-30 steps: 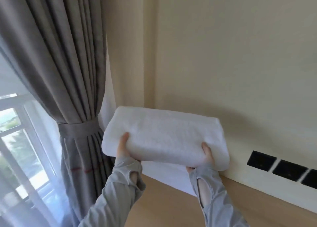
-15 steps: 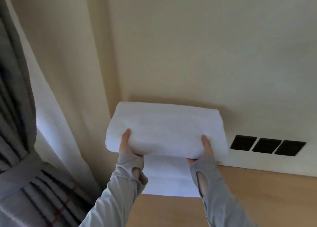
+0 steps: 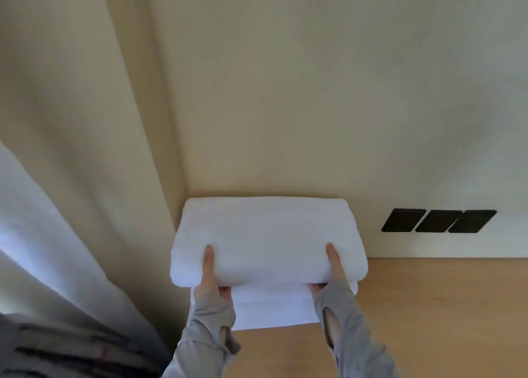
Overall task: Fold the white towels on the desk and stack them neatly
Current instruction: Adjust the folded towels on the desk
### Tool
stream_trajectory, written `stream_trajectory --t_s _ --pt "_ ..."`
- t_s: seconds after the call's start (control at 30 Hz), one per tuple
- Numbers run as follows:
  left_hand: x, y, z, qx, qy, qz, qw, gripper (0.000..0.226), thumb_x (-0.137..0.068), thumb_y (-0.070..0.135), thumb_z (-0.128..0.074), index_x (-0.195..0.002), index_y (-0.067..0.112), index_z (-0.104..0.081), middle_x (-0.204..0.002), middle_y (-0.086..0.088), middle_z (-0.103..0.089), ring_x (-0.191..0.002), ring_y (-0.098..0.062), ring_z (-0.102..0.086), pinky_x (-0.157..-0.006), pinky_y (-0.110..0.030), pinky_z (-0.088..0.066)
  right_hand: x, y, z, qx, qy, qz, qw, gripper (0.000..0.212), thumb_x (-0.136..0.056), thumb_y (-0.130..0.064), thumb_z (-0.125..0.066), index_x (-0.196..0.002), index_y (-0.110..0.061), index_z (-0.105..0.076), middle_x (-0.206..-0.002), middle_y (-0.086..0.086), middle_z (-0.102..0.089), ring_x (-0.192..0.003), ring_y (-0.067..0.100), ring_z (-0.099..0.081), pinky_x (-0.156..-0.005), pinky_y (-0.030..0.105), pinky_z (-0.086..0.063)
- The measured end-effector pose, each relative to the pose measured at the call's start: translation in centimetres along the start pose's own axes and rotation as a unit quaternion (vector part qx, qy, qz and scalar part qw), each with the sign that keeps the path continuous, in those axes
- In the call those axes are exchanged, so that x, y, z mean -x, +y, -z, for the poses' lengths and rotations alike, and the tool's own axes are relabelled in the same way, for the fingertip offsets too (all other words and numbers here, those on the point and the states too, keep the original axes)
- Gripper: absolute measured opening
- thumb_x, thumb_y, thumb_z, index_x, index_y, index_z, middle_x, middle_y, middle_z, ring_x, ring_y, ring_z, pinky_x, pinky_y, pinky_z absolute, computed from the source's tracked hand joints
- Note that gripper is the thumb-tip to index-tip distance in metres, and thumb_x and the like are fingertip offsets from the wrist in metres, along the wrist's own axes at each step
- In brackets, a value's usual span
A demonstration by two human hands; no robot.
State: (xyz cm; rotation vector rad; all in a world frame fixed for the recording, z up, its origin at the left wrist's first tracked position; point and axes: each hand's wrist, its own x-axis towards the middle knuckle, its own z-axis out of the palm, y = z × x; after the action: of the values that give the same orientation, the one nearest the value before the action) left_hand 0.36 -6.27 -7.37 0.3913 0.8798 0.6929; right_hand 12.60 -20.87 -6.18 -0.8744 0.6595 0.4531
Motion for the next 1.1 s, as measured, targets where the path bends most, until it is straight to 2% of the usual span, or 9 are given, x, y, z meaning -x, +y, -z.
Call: stream_trajectory --t_s 0.07,0.2,0.33,0.4,0.53,0.7,0.87,1.03,1.1 --pt "0.4 0.5 0.7 -0.026 0.003 0.002 1.0 0.072 -0.06 0.048 -0.075 -0.117 0.01 -0.053 -0.11 -0.005 -0.065 -0.098 -0.025 -0.062 -0.088 -0.039 -0.05 -0.4 -0.2 0.5 0.017 0.002 0.012 1.0 0.056 -0.061 -0.032 -0.085 -0.1 -0.012 -0.05 -0.095 0.009 -0.06 -0.085 0.031 -0.06 -0.085 0.057 -0.051" --pt "0.6 3.8 3.8 -0.112 0.061 -0.029 0.991 0.08 -0.059 0.053 -0.071 -0.119 0.005 -0.051 -0.112 -0.011 -0.061 -0.1 -0.028 -0.059 -0.086 -0.037 -0.048 -2.1 -3.4 2.5 0.113 -0.005 0.035 0.993 0.099 -0.049 -0.045 -0.084 -0.133 -0.011 -0.043 -0.117 0.011 -0.058 -0.098 0.031 -0.058 -0.083 0.049 -0.053" --pt "-0.5 8.4 5.1 -0.245 0.016 -0.03 0.969 0.066 -0.067 0.053 -0.068 -0.116 0.011 -0.055 -0.109 -0.01 -0.064 -0.093 -0.027 -0.061 -0.079 -0.039 -0.05 -3.9 -7.7 3.2 0.207 -0.091 -0.022 0.974 0.067 -0.065 -0.05 -0.078 -0.116 -0.011 -0.059 -0.117 0.013 -0.063 -0.104 0.033 -0.061 -0.088 0.051 -0.052" --pt "-1.3 9.9 3.5 -0.283 -0.03 0.019 0.958 0.064 -0.063 0.052 -0.07 -0.113 0.014 -0.055 -0.106 -0.01 -0.064 -0.096 -0.028 -0.06 -0.078 -0.043 -0.052 -4.8 -9.3 2.6 0.287 -0.089 -0.036 0.953 0.076 -0.056 -0.054 -0.08 -0.114 -0.01 -0.056 -0.113 0.015 -0.062 -0.104 0.034 -0.059 -0.09 0.053 -0.05" --pt "-2.3 10.0 0.4 -0.341 -0.052 0.074 0.936 0.081 -0.064 0.056 -0.07 -0.129 0.013 -0.045 -0.123 -0.018 -0.057 -0.113 -0.039 -0.054 -0.098 -0.055 -0.043 -4.8 -10.5 0.4 0.422 -0.117 -0.062 0.897 0.082 -0.049 -0.066 -0.073 -0.106 -0.009 -0.056 -0.103 0.017 -0.065 -0.098 0.035 -0.062 -0.084 0.052 -0.052" --pt "-2.7 9.5 -0.2 -0.403 0.044 -0.054 0.912 0.073 -0.081 0.054 -0.06 -0.137 0.012 -0.038 -0.134 -0.017 -0.047 -0.118 -0.04 -0.046 -0.103 -0.054 -0.038 -4.7 -10.5 -1.6 0.468 -0.144 0.081 0.868 0.053 -0.088 -0.048 -0.056 -0.123 -0.009 -0.05 -0.11 0.013 -0.062 -0.091 0.031 -0.06 -0.076 0.038 -0.047" --pt "-2.2 8.4 -0.9 -0.394 0.016 -0.108 0.912 0.068 -0.081 0.054 -0.06 -0.133 0.014 -0.044 -0.127 -0.014 -0.053 -0.113 -0.038 -0.05 -0.102 -0.054 -0.039 -4.7 -12.9 -0.2 0.45 -0.147 0.183 0.862 0.019 -0.087 -0.047 -0.056 -0.092 -0.029 -0.053 -0.092 -0.003 -0.059 -0.083 0.02 -0.058 -0.072 0.034 -0.046" --pt "-2.5 6.9 -0.4 -0.419 0.039 -0.123 0.899 0.064 -0.087 0.047 -0.057 -0.135 0.006 -0.043 -0.135 -0.019 -0.048 -0.119 -0.04 -0.046 -0.106 -0.05 -0.035 -5.4 -10.5 1.3 0.491 -0.131 0.155 0.847 0.036 -0.091 -0.047 -0.05 -0.117 -0.022 -0.047 -0.096 0.0 -0.056 -0.084 0.021 -0.054 -0.083 0.038 -0.04" --pt "-2.6 6.9 -0.3 -0.428 0.039 -0.124 0.895 0.062 -0.089 0.046 -0.054 -0.135 0.005 -0.043 -0.136 -0.02 -0.047 -0.119 -0.04 -0.046 -0.105 -0.048 -0.034 -5.4 -9.8 1.5 0.484 -0.125 0.158 0.852 0.032 -0.091 -0.048 -0.048 -0.113 -0.025 -0.044 -0.086 -0.007 -0.051 -0.077 0.014 -0.05 -0.079 0.036 -0.037"
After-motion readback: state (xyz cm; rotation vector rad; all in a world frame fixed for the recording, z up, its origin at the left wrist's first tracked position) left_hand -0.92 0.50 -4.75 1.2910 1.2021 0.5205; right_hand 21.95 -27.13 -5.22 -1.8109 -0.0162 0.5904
